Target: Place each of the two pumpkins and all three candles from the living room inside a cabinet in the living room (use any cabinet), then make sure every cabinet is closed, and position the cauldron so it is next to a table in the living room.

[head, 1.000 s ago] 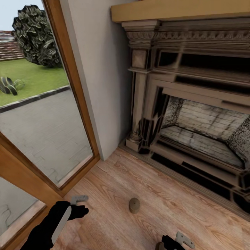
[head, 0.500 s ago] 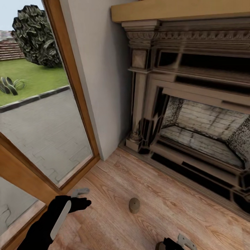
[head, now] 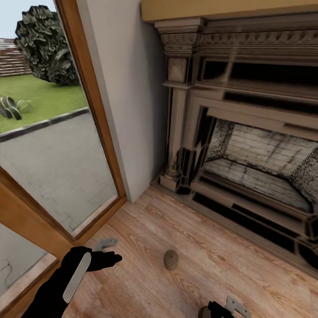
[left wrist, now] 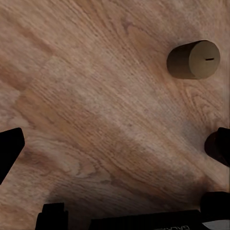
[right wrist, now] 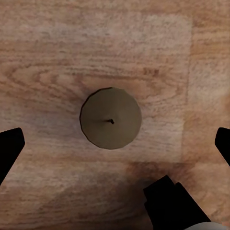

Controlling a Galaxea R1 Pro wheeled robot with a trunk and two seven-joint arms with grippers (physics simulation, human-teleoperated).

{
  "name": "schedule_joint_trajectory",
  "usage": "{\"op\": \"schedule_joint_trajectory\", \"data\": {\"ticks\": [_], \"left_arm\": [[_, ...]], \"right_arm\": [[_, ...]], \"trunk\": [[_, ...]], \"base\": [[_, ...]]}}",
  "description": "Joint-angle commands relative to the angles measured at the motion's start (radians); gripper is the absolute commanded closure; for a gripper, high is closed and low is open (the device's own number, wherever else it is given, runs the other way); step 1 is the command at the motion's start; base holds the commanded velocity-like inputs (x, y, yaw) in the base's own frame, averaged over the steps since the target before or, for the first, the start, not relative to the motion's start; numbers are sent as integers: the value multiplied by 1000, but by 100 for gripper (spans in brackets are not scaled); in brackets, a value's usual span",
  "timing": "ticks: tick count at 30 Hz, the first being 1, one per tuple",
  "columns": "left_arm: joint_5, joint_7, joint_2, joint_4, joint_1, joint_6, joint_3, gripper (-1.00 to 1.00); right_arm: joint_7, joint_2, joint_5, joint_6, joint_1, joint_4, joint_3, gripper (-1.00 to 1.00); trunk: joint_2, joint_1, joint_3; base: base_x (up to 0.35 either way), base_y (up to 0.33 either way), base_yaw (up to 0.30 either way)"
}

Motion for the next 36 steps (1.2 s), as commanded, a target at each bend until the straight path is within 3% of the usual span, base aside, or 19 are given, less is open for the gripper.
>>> {"op": "schedule_joint_trajectory", "data": {"ticks": [1, 8, 13, 16, 23, 26, 29, 34, 36], "left_arm": [[11, 8, 1, -1, -1, 3, -3, -100], [24, 8, 3, 0, -1, 4, -15, -100], [80, 8, 10, -1, -1, 5, -18, -100], [113, 8, 13, -2, -1, 20, -19, -100], [188, 6, 18, -18, 1, 44, -20, -100], [250, 6, 29, -36, 3, 47, -18, -100], [329, 6, 65, -60, 4, 48, -29, -100], [527, 6, 143, -81, 4, 48, -118, -100], [580, 6, 163, -90, 4, 48, -141, -100]], "right_arm": [[-3, 0, -10, -4, 0, -1, 9, -100], [-1, 0, -10, -14, 0, -2, 10, -100], [0, 0, -10, -33, 0, -2, 27, -100], [0, 0, -10, -36, 0, -2, 57, -100], [0, -1, -11, -37, 0, -2, 72, -100], [0, -1, -11, -37, 0, -2, 75, -100], [0, -1, -11, -43, 0, -2, 76, -100], [1, -1, -11, -54, 0, -2, 76, -100], [2, -1, -11, -54, 0, -2, 77, -100]], "trunk": [[-8, 4, -4], [-57, 31, -26], [-92, 50, -42], [-113, 61, -51], [-162, 88, -73], [-183, 100, -82], [-204, 111, -92], [-239, 130, -107], [-253, 138, -114]], "base": [[0, 0, 0], [0, 0, 0], [0, 0, 0], [0, 0, 0], [0, 0, 0], [0, 0, 0], [0, 0, 0], [0, 0, 0], [0, 0, 0]]}}
